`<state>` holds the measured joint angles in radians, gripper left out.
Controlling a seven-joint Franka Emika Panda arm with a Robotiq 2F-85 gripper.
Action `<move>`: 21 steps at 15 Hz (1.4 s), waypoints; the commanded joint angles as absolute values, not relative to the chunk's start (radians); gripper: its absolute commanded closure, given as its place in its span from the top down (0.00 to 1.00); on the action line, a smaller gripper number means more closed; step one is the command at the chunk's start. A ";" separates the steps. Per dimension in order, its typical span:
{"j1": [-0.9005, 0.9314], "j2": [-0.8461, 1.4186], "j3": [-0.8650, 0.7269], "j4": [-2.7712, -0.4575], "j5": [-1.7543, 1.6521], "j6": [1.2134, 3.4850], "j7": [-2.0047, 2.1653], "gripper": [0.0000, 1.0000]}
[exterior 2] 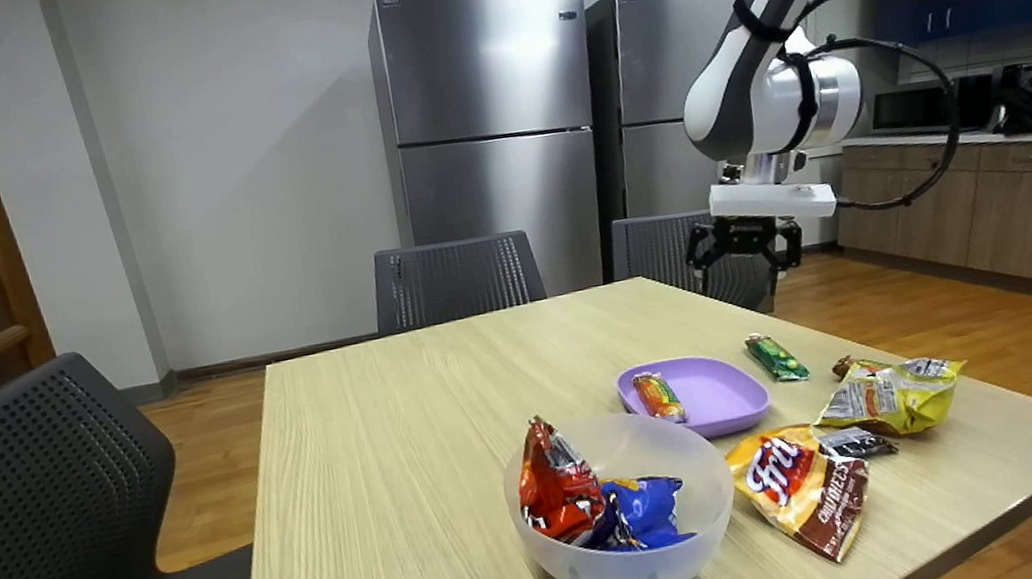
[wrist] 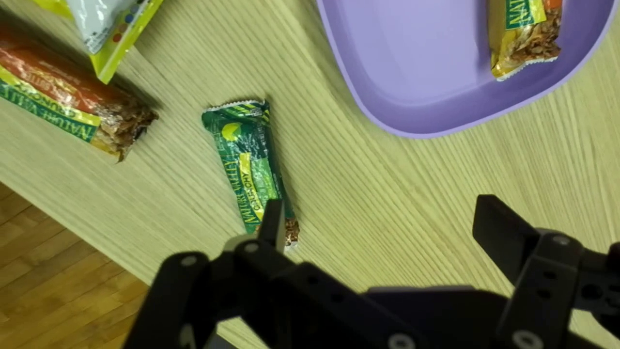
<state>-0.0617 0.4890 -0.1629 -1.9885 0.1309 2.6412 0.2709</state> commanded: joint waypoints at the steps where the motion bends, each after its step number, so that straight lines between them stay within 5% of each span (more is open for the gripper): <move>1: -0.096 0.522 -0.158 -1.946 0.129 2.642 0.246 1.00; 21: -0.171 0.775 -0.148 -1.742 0.133 2.654 0.180 1.00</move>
